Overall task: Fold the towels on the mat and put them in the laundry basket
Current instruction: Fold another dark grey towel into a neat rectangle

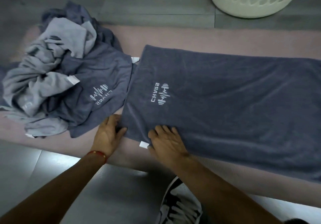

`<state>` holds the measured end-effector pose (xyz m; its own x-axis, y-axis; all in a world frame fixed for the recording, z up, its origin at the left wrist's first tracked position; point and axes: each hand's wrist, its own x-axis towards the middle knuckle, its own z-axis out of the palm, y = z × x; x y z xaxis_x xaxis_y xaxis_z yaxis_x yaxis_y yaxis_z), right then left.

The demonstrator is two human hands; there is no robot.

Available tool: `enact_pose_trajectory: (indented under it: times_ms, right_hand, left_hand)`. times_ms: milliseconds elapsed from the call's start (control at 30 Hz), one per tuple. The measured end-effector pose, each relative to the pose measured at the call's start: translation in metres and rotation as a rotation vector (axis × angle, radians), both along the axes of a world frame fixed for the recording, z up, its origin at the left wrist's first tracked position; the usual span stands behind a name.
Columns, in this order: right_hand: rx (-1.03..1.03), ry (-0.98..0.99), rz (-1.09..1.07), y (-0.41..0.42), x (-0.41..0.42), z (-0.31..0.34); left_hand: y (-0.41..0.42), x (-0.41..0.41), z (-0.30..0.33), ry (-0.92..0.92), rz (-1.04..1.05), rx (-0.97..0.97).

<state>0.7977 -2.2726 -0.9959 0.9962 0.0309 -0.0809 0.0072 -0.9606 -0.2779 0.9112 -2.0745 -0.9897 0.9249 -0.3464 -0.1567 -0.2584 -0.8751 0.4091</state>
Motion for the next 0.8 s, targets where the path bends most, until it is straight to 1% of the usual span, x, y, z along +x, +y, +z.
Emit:
enact_pose_trajectory:
  times_ms: [67, 133, 167, 233, 267, 333, 367, 400, 433, 467, 533, 567, 600, 667, 700, 800]
  right_hand:
    - [0.049, 0.014, -0.020, 0.012, 0.009, 0.004]
    - [0.161, 0.010, -0.067, 0.020, 0.017, 0.012]
    - [0.254, -0.014, -0.116, 0.020, 0.021, 0.017]
    - [0.507, -0.018, -0.204, 0.015, 0.027, 0.028]
    - [0.638, 0.007, -0.227, 0.011, 0.030, 0.033]
    - [0.827, 0.016, -0.303, 0.001, 0.034, 0.043]
    - [0.889, -0.007, -0.371, -0.006, 0.033, 0.047]
    - [0.935, -0.027, -0.448, -0.014, 0.032, 0.051]
    - [0.966, -0.038, -0.520, -0.024, 0.031, 0.053]
    - [0.976, -0.047, -0.577, -0.035, 0.028, 0.055]
    - [0.964, -0.071, -0.633, -0.060, 0.020, 0.055]
    - [0.959, -0.081, -0.645, -0.074, 0.015, 0.056]
    - [0.954, -0.087, -0.656, -0.087, 0.009, 0.055]
    - [0.939, -0.089, -0.687, -0.112, -0.005, 0.050]
    - [0.932, -0.082, -0.702, -0.122, -0.012, 0.048]
    - [0.943, -0.062, -0.733, -0.147, -0.030, 0.043]
  left_hand:
    - [-0.015, 0.003, 0.010, 0.109, 0.164, -0.053]
    - [-0.029, 0.005, 0.023, 0.149, 0.273, -0.124]
    - [-0.035, 0.006, 0.030, 0.204, 0.319, -0.203]
    - [-0.050, 0.007, 0.049, 0.404, 0.401, -0.453]
    - [-0.058, 0.006, 0.060, 0.500, 0.401, -0.533]
    - [-0.078, 0.011, 0.077, 0.611, 0.274, -0.514]
    - [-0.090, 0.017, 0.082, 0.630, 0.206, -0.488]
    - [-0.103, 0.026, 0.086, 0.618, 0.161, -0.475]
    - [-0.118, 0.038, 0.086, 0.548, 0.116, -0.451]
    - [-0.131, 0.055, 0.080, 0.406, 0.038, -0.382]
    - [-0.156, 0.097, 0.057, 0.077, -0.212, -0.151]
    - [-0.168, 0.120, 0.044, -0.044, -0.327, -0.037]
    - [-0.180, 0.143, 0.031, -0.108, -0.411, 0.084]
    - [-0.201, 0.184, 0.017, -0.110, -0.519, 0.293]
    - [-0.209, 0.200, 0.014, -0.093, -0.565, 0.352]
    - [-0.231, 0.233, 0.012, -0.091, -0.698, 0.431]
